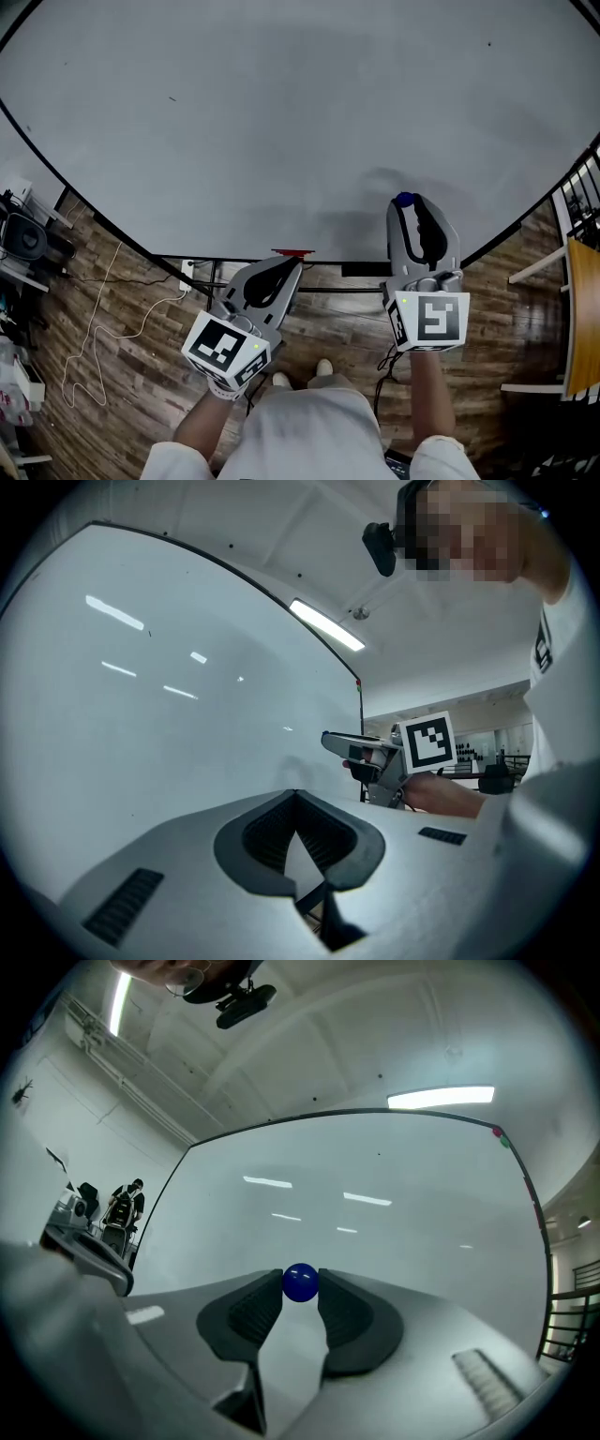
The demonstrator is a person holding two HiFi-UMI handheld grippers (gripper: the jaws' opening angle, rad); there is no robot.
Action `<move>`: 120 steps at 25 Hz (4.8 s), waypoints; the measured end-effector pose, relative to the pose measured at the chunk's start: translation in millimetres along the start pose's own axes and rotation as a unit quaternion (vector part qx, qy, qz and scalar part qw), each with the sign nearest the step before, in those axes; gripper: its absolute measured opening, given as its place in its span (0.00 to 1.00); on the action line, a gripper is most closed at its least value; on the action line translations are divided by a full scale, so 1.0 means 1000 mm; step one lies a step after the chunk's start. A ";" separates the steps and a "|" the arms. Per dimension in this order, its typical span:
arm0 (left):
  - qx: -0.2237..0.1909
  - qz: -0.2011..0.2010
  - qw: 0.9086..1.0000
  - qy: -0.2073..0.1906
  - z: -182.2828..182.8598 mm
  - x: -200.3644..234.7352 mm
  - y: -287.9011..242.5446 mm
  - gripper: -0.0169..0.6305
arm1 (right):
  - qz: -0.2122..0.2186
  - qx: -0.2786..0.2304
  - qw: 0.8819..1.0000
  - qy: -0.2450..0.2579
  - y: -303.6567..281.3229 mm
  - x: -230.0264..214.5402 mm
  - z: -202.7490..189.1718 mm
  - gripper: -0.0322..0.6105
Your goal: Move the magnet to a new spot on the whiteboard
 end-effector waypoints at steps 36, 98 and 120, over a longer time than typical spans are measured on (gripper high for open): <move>0.002 0.000 1.000 0.003 0.005 0.002 -0.017 0.04 | -0.057 0.019 0.998 0.014 -0.047 -0.064 -0.008 0.31; 0.014 0.109 0.994 0.021 -0.065 0.027 0.067 0.04 | 0.065 0.076 0.991 -0.091 0.088 0.084 -0.093 0.06; 0.017 0.111 0.993 0.027 -0.067 0.023 0.067 0.04 | 0.066 0.076 0.991 -0.093 0.089 0.086 -0.092 0.06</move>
Point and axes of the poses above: the fingertips, and each gripper's own axes: y backward along the fingers, x to its left, z out of its top, the point moved 2 cm from there along y, backward along the fingers, and after that the axes turned 9 degrees about z, right-handed, at the moved point
